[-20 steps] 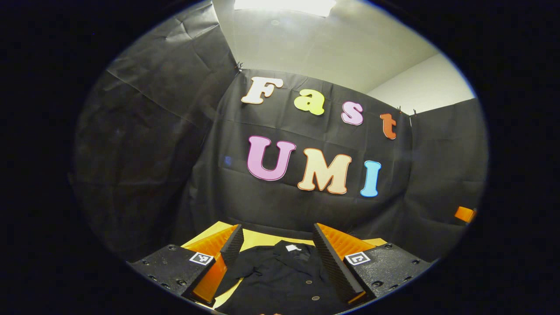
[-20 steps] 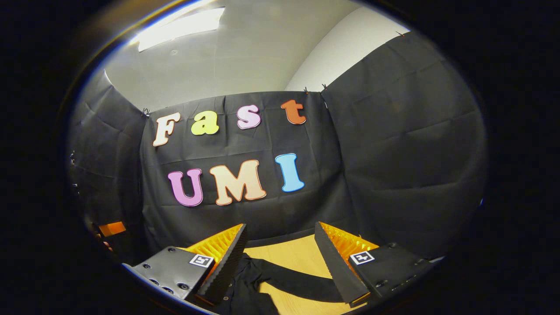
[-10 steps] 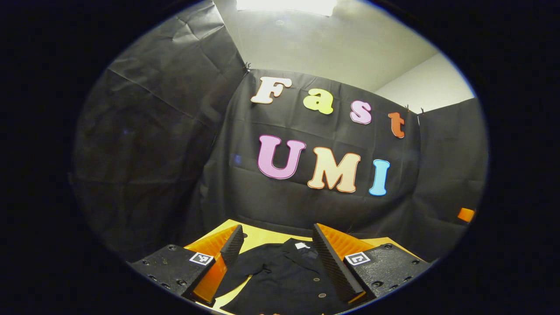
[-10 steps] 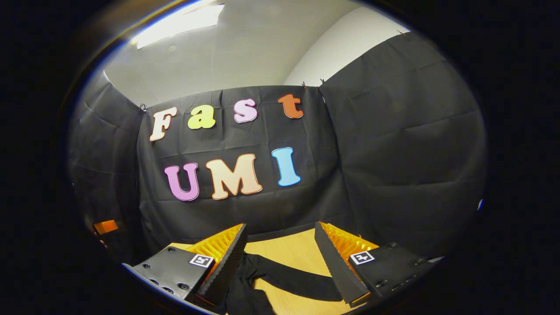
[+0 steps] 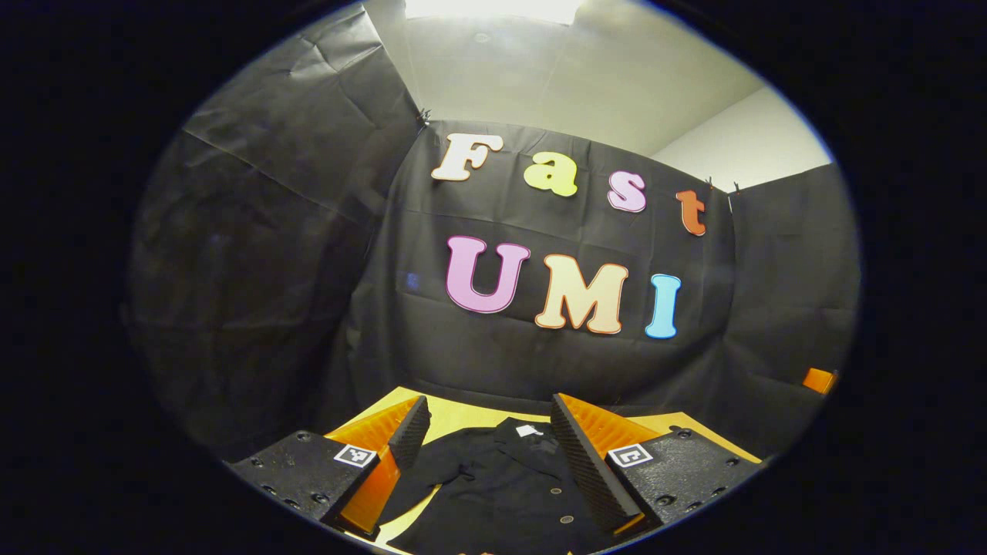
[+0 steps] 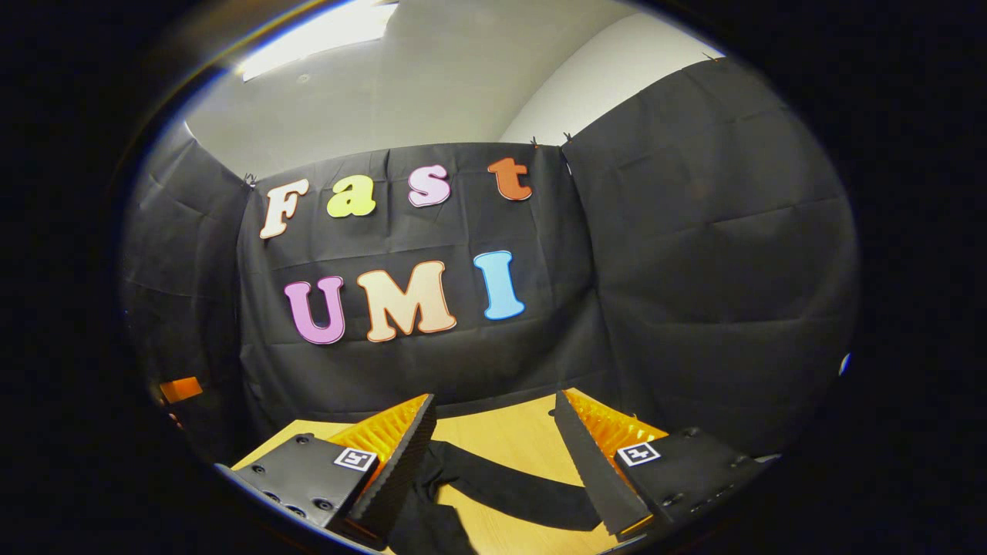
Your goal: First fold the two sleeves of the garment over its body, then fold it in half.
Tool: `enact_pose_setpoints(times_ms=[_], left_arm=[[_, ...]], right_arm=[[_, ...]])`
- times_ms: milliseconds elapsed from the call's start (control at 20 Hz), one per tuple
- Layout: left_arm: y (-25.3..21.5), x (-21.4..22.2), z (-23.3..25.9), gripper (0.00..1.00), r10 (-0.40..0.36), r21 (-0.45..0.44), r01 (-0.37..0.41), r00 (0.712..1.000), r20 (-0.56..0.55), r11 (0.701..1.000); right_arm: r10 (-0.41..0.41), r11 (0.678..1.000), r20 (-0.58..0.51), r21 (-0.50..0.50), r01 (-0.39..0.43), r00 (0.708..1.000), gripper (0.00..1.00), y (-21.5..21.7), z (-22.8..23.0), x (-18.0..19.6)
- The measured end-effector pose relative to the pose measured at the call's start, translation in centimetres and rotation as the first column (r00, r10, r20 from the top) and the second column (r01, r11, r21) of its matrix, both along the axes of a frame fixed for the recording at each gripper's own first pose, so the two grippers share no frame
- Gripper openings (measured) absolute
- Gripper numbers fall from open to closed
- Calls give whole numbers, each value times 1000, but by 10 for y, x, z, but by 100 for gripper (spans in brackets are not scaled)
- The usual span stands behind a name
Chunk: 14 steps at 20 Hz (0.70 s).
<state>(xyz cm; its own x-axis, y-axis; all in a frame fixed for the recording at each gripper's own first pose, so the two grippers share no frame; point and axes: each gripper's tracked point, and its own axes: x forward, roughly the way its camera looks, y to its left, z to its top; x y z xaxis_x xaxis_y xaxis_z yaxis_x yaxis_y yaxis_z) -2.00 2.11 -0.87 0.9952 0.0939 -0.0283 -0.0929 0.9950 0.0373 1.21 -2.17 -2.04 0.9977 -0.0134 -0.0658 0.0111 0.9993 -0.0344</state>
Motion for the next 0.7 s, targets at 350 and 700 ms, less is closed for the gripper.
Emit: enact_pose_setpoints(times_ms=[350, 700], left_arm=[[17, -7, 3, 92, 61, 35, -61, 998, 3, 997], [38, -10, 2, 93, 150, 55, -150, 989, 0, 987]], right_arm=[[22, 999, -50, -29, -24, 998, 94, 4, -22, 18], [-37, 997, -134, -69, 28, 990, 97, -39, -64, 45]])
